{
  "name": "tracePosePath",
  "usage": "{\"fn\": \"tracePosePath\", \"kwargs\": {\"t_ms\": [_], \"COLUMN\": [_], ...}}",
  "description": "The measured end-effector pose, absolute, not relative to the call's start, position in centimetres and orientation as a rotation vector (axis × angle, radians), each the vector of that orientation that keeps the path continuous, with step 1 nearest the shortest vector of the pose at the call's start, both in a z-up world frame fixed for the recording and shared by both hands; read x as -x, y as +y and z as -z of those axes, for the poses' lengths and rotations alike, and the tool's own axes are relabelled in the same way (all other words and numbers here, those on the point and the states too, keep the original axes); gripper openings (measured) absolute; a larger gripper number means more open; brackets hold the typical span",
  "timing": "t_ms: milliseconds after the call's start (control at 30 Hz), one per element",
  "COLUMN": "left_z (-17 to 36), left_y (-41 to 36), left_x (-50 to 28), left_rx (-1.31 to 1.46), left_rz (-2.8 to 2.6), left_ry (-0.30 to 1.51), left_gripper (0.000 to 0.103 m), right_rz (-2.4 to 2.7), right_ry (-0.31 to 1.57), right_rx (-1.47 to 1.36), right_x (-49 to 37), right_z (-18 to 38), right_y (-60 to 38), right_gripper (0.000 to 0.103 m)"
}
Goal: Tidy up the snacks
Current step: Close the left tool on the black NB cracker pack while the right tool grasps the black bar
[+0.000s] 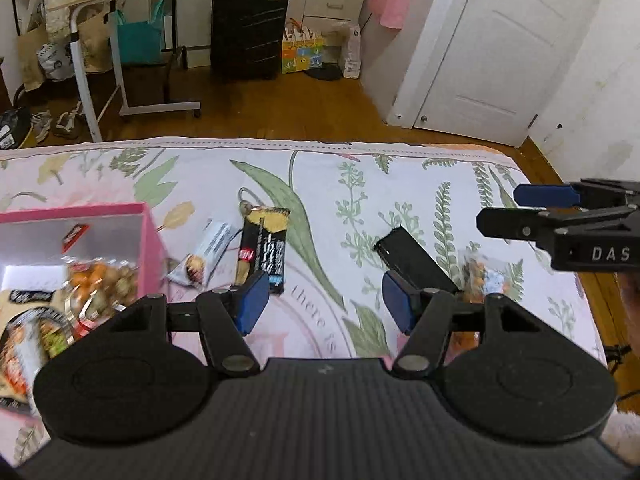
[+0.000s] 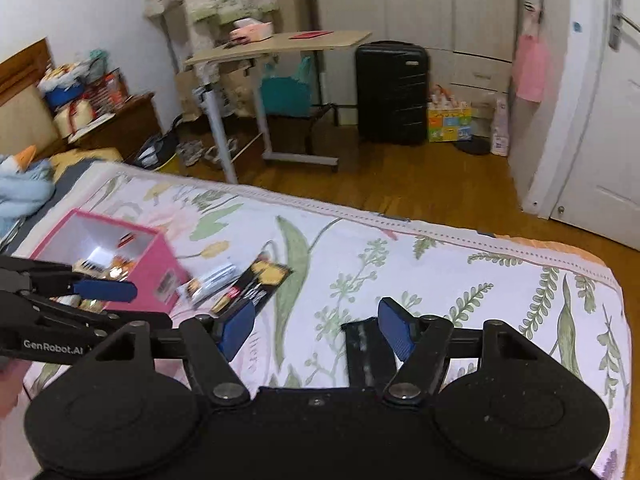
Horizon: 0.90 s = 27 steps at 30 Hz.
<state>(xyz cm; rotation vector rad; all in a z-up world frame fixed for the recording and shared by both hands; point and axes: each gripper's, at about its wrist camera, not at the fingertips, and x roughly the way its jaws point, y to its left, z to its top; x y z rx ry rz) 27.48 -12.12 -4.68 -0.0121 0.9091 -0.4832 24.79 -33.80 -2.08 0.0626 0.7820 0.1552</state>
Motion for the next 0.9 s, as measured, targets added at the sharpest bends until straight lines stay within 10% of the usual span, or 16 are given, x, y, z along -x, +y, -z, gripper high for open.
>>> {"fn": "tracePosePath", "kwargs": {"t_ms": [433, 900], "left_z": [17.2, 19.8], "left_y": [-14.3, -16.1], "left_x": [-36.0, -35.0], "left_rx": [0.095, -0.168], "left_rz": [0.356, 0.314], "left_ry": [1.060, 0.835], "left_gripper": [0.061, 0.064], "right_rz": [-0.220, -0.151], "right_ry": [0.924, 0.958], "right_rx": [0.086, 0.049], "right_x": [-27.7, -28.9], "right_z": [14.5, 17.6], "right_y": [-35.6, -37.0], "right_gripper": [0.074, 0.076]}}
